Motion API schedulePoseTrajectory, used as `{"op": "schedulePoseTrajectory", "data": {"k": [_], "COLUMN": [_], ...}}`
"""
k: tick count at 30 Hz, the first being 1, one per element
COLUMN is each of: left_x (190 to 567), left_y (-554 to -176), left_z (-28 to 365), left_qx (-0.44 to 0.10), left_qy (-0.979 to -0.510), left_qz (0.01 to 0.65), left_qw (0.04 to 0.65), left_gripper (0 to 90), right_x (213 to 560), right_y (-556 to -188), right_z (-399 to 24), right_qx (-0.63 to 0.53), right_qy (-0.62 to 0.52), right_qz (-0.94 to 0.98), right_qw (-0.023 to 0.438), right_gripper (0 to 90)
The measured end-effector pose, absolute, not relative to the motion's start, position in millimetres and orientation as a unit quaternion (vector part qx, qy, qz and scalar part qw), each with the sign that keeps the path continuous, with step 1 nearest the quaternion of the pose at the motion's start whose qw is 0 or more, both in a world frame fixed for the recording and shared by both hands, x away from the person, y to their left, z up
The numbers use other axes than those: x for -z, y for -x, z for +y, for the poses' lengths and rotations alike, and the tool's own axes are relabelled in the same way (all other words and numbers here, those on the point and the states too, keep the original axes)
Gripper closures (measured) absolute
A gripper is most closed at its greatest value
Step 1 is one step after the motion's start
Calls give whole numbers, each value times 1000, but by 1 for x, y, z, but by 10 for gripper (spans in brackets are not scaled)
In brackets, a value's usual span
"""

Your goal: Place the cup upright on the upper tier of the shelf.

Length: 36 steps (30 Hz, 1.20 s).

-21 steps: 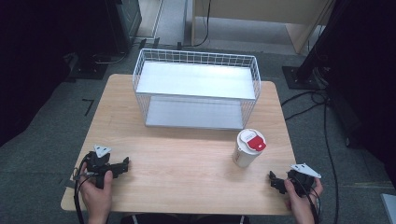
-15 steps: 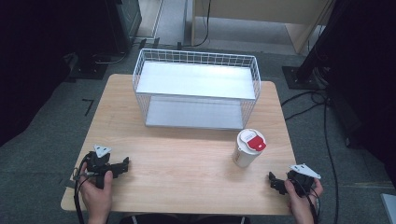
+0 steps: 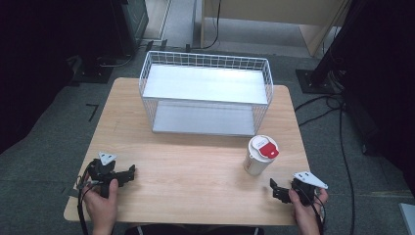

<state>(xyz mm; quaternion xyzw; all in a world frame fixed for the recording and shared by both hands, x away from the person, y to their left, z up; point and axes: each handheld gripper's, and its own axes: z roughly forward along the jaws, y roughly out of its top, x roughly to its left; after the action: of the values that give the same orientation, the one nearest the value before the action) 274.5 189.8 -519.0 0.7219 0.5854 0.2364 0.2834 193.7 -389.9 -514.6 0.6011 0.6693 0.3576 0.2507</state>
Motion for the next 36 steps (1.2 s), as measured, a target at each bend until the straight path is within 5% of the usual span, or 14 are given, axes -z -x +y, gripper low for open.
{"op": "schedulePoseTrajectory", "data": {"k": [18,36], "left_x": [519,519], "left_y": [-275,-275], "left_z": [190,190], "left_qx": [-236,-236], "left_qy": [-722,-723], "left_qz": [585,585], "left_qw": [283,283], "left_gripper": [0,0], "right_x": [507,506], "right_y": [-204,-229], "right_z": [-355,-329], "right_qx": [-439,-469], "right_qy": [-545,-549], "right_qz": [680,646], "right_qw": [218,247], "right_gripper": [0,26]}}
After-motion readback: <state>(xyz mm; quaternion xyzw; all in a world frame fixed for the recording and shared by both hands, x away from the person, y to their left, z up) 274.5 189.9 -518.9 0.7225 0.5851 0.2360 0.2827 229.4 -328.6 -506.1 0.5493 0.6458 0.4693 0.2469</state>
